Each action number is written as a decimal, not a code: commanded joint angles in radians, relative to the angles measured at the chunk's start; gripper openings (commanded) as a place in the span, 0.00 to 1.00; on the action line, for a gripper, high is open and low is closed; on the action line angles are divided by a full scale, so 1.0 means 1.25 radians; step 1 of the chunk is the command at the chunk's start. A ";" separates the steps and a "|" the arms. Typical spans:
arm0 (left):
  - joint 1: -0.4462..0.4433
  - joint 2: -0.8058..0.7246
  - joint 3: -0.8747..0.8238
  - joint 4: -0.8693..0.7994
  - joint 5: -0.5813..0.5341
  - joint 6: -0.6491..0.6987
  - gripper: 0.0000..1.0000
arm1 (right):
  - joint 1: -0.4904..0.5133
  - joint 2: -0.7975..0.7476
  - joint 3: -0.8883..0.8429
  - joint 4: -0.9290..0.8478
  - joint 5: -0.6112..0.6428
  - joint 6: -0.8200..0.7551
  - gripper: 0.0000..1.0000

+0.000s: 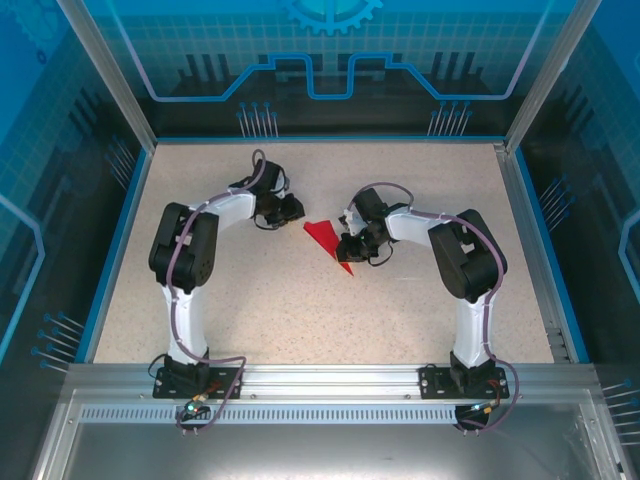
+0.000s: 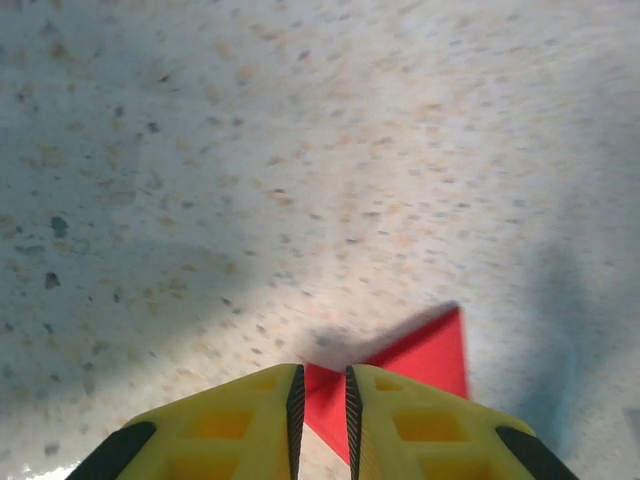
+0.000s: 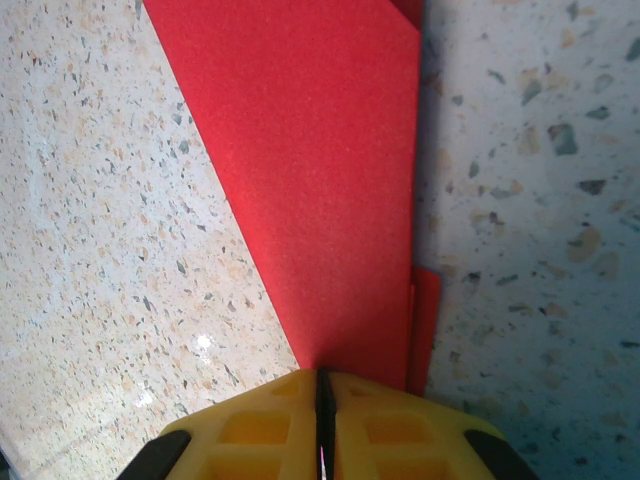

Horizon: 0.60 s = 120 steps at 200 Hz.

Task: Fold a paper plane with a square sheet of paper (pick it up from the middle)
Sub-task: Fold the wing for the fifth time at the center of the table.

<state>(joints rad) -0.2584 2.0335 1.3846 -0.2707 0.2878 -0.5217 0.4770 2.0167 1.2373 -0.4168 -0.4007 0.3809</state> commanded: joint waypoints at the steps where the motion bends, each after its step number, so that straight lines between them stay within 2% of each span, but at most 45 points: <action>1: -0.030 -0.081 -0.046 0.055 -0.010 -0.012 0.22 | -0.008 0.086 -0.051 -0.126 0.118 -0.003 0.10; 24: -0.067 -0.101 -0.099 0.099 -0.006 -0.049 0.22 | -0.007 0.088 -0.052 -0.126 0.116 -0.005 0.11; 51: -0.127 -0.075 -0.115 0.134 0.039 -0.103 0.20 | -0.007 0.088 -0.054 -0.126 0.115 -0.005 0.10; 67: -0.158 -0.058 -0.124 0.128 0.011 -0.147 0.16 | -0.007 0.087 -0.053 -0.122 0.112 -0.005 0.11; 120: -0.194 0.003 -0.156 0.177 0.008 -0.226 0.10 | -0.007 0.091 -0.051 -0.124 0.110 -0.008 0.10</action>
<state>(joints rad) -0.4953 2.0003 1.2091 -0.0788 0.2958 -0.7403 0.4767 2.0197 1.2388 -0.4175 -0.4053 0.3809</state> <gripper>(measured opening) 0.110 0.107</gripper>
